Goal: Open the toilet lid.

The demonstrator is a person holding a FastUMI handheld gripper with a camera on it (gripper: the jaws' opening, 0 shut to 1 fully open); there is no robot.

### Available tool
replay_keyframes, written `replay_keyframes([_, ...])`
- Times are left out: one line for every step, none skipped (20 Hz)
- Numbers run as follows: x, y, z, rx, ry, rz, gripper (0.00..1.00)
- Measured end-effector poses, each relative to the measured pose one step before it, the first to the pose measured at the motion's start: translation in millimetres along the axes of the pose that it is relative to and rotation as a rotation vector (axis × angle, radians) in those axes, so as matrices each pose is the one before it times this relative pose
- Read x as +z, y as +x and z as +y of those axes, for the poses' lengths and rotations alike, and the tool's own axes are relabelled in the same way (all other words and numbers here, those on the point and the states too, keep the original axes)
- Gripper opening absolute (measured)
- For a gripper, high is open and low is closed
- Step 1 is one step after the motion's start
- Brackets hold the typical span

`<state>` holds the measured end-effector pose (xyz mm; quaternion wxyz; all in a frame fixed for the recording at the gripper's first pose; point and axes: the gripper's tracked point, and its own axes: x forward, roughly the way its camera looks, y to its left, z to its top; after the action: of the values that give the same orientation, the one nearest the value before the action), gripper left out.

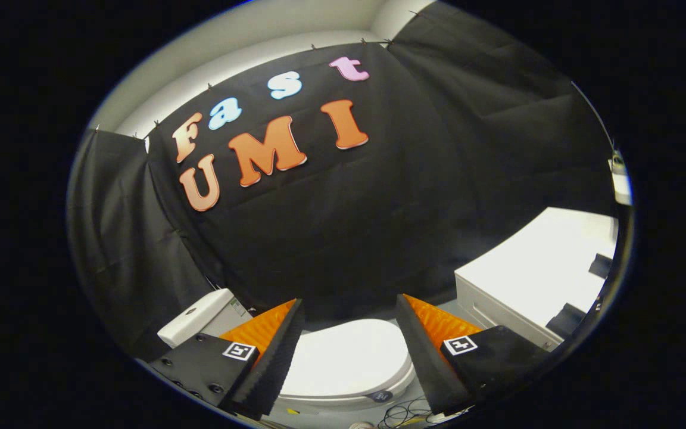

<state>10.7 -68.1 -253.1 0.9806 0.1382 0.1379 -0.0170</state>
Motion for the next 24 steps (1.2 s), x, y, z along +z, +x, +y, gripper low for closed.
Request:
replay_keyframes([-20.67,7.46,-10.94,-0.01217,0.01266,0.03679,0.99])
replay_keyframes([-22.50,6.44,-11.56,-0.01022,0.00455,0.03998,0.99])
replay_keyframes([-19.90,6.11,-9.83,-0.00771,0.00729,0.03881,0.99])
replay_keyframes([-18.58,7.16,-6.75,-0.00005,0.01513,0.03496,0.99])
replay_keyframes([-16.32,6.41,-5.47,0.00030,0.02217,0.03761,0.99])
replay_keyframes([-16.06,6.75,-5.63,0.00052,0.03154,0.03320,0.99])
replay_keyframes([-16.38,8.41,-7.26,-0.00001,0.03054,0.02925,0.99])
replay_keyframes([-15.29,10.31,-6.72,-0.01100,0.02588,0.03431,0.99])
replay_keyframes([-17.63,7.85,-8.50,-0.00670,0.01905,0.03285,0.99])
replay_keyframes([-16.75,7.12,-8.96,-0.00789,0.02075,0.03124,0.99])
replay_keyframes([-15.41,7.14,-8.80,-0.00307,0.02416,0.03125,0.99])
replay_keyframes([-13.49,7.53,-6.33,0.00514,0.03723,0.03138,0.99])
replay_keyframes([-12.03,6.52,-7.88,0.00392,0.03802,0.03199,0.99])
replay_keyframes([-11.05,7.82,-10.31,-0.01222,0.03295,0.02521,0.99])
replay_keyframes([-10.65,8.42,-8.90,-0.01021,0.02985,0.02006,0.99])
replay_keyframes([-9.89,6.90,-7.37,-0.00209,0.02430,0.01759,0.99])
replay_keyframes([-8.87,6.27,-7.00,-0.00430,0.02092,0.02244,0.99])
replay_keyframes([-6.65,7.41,-6.74,0.00249,0.02643,0.02160,0.99])
replay_keyframes([-4.52,6.60,-3.00,0.01695,0.03463,0.01618,0.99])
replay_keyframes([-2.42,5.27,-2.39,0.01686,0.03634,0.01272,0.99])
replay_keyframes([-2.39,6.78,-4.14,0.01263,0.03772,0.01075,0.98])
replay_keyframes([-5.21,2.79,-5.60,0.01139,0.04115,0.03378,0.98])
replay_keyframes([-6.96,0.09,-1.81,0.01758,0.04585,0.04935,0.97])
replay_keyframes([-5.78,6.11,-0.17,0.02407,0.04506,0.02979,0.96])
